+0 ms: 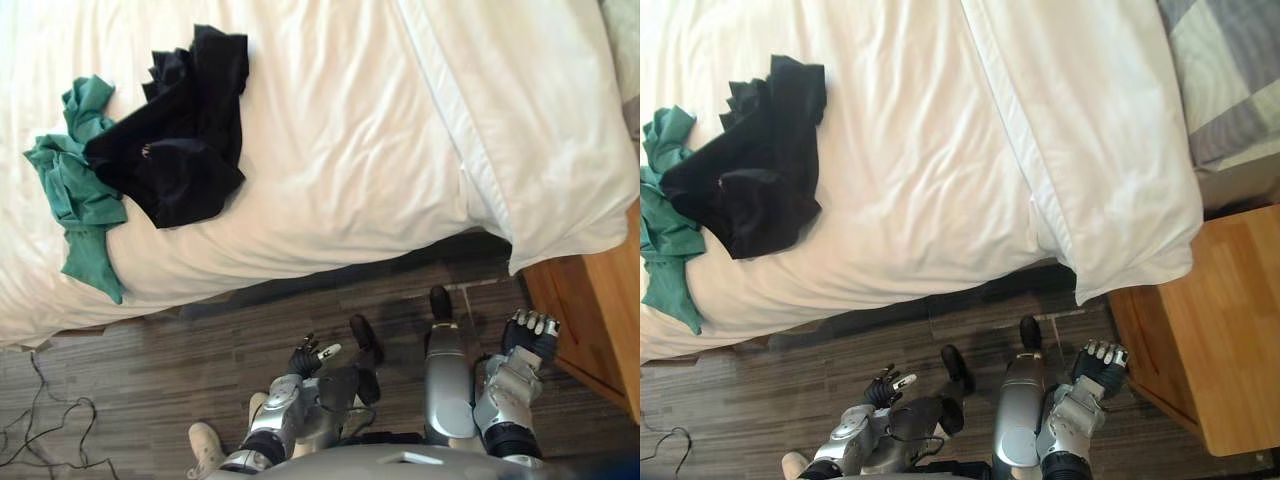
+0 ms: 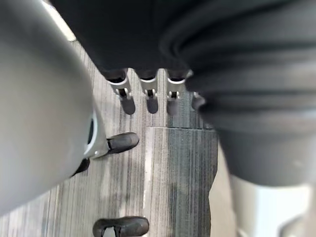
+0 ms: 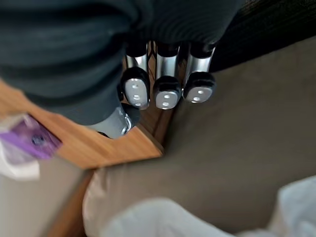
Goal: Tidy the bed and pick cloth on bed and put in laundry
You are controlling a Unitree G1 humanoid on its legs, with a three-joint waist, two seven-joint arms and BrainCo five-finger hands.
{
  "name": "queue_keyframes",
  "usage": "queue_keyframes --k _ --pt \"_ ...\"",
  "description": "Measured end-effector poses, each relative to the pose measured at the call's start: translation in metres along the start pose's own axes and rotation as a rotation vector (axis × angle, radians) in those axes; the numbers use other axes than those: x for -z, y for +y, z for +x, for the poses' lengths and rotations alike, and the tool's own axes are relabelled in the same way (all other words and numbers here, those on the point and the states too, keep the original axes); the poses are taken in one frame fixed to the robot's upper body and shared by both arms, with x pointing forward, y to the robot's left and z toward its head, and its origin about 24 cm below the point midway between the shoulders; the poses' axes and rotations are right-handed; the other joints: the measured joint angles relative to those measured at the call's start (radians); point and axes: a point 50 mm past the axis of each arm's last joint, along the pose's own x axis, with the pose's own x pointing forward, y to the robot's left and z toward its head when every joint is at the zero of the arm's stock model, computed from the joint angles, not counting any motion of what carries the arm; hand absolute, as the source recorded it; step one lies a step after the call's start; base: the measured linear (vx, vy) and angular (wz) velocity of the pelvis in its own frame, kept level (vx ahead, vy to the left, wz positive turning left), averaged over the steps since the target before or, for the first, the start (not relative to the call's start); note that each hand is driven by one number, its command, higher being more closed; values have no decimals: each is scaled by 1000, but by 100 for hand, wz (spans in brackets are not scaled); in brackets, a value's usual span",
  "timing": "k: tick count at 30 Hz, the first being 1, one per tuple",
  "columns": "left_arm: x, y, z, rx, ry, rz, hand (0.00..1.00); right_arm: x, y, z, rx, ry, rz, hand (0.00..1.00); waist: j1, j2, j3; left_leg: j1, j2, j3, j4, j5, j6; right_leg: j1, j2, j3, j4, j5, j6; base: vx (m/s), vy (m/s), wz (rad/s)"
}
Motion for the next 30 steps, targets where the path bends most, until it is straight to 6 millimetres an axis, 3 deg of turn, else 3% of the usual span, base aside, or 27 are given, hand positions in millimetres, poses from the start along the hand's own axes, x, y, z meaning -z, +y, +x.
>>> queue_keyframes --k 3,8,11,14,16,19,21,25,29,30 --pt "9 8 -4 -18 24 0 0 -1 -16 -9 47 64 -124 100 2 -40 -58 36 14 -6 -2 -9 2 58 8 -23 -30 -2 -3 67 -25 6" --pt "20 19 -9 -58 82 -10 0 -12 -51 -32 213 167 -324 100 21 -82 -145 104 36 -9 -21 -19 -5 153 30 -40 -95 3 -9 97 -16 -1" --pt "22 26 -10 -90 100 -43 0 -25 -64 -45 317 83 -244 100 27 -101 -167 141 53 16 -19 -31 -23 201 46 -41 -122 5 -14 83 -35 -9" --pt "27 30 -12 -109 129 -63 0 -53 -52 -39 283 -123 -128 100 24 -99 -182 163 60 44 -17 -38 -32 221 52 -43 -123 3 -16 59 -28 -7" --pt "29 33 -14 -115 144 -63 0 -81 -21 -29 117 -285 -107 100 22 -102 -190 178 62 48 -17 -41 -34 241 52 -50 -119 -8 -18 4 -7 3" --pt "31 39 -16 -126 150 -55 0 -101 28 -19 -164 -385 -130 100 22 -114 -204 185 65 47 -16 -60 -22 248 54 -54 -104 -26 -21 -6 -16 5" --pt "32 44 -18 -132 156 -47 0 -101 60 -10 -341 -389 -163 100 22 -120 -212 185 64 42 -16 -60 -19 247 54 -55 -103 -28 -21 0 -6 2" --pt "32 52 -20 -133 172 8 0 -99 105 11 -540 -406 -147 100 20 -121 -209 156 53 25 -13 -48 -2 220 45 -55 -97 -27 -20 15 -6 8" --pt "24 55 -18 -110 159 54 0 -85 186 50 -750 -369 -96 100 19 -96 -126 108 32 -2 33 -51 14 173 17 -55 -55 -29 -13 -26 16 14" --pt "19 53 -15 -103 147 55 0 -82 215 59 -812 -350 -92 100 22 -84 -93 76 26 -8 54 -56 21 143 6 -55 -37 -32 -7 -89 5 17"
